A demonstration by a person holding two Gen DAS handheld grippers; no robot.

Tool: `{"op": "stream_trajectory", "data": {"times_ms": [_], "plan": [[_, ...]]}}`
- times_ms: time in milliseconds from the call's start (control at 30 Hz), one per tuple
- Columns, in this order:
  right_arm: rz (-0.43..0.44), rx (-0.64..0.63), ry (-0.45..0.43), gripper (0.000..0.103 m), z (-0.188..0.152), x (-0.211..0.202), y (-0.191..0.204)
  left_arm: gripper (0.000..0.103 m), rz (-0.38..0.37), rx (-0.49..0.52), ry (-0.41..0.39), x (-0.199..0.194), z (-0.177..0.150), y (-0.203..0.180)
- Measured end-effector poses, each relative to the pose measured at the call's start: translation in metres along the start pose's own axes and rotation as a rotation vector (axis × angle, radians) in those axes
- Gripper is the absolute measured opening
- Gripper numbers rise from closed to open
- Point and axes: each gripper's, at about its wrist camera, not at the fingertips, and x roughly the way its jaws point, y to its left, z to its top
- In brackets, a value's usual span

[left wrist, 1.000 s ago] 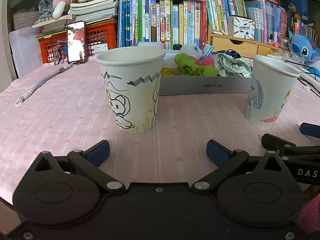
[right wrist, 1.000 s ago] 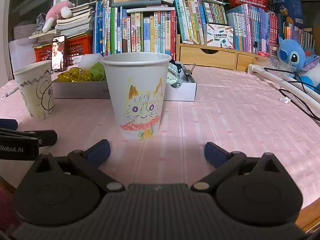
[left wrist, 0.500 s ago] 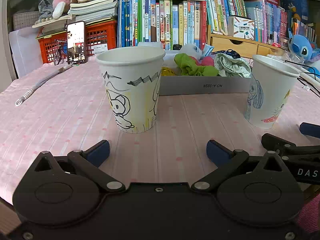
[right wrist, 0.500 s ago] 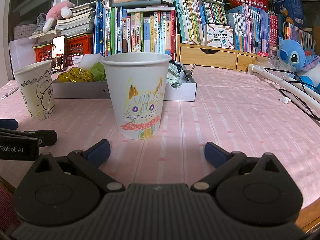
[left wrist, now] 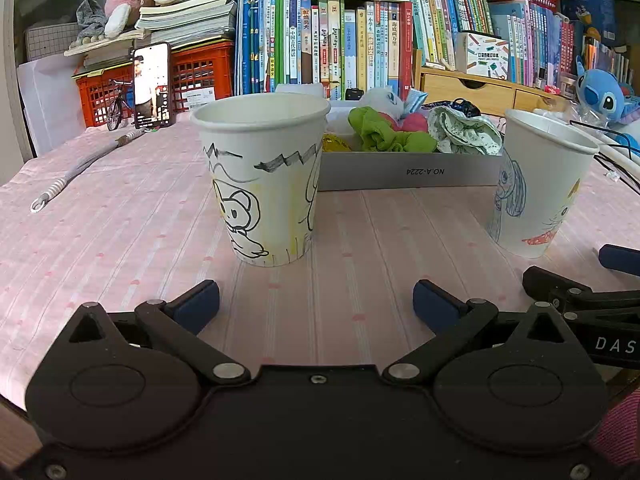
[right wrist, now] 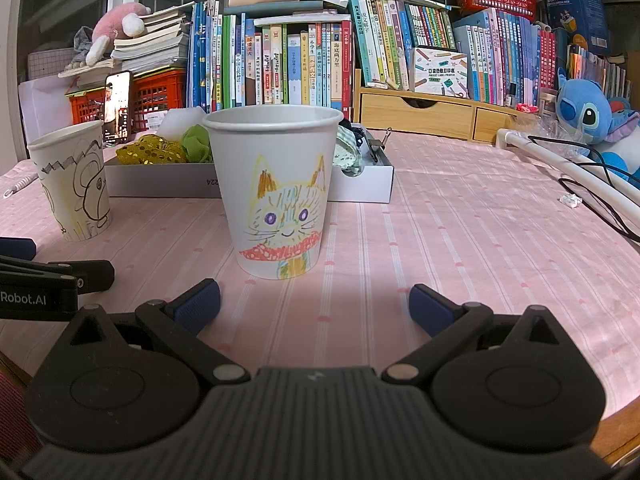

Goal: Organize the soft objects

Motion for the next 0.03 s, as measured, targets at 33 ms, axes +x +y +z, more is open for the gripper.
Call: {"op": "stream_trajectory", "data": {"times_ms": [33], "plan": [[0.000, 0.000, 0.000, 0.103, 0.0002, 0.0001, 0.0000, 0.103, 0.000, 0.001, 0.000, 0.0000, 0.0000, 0.0000]]}}
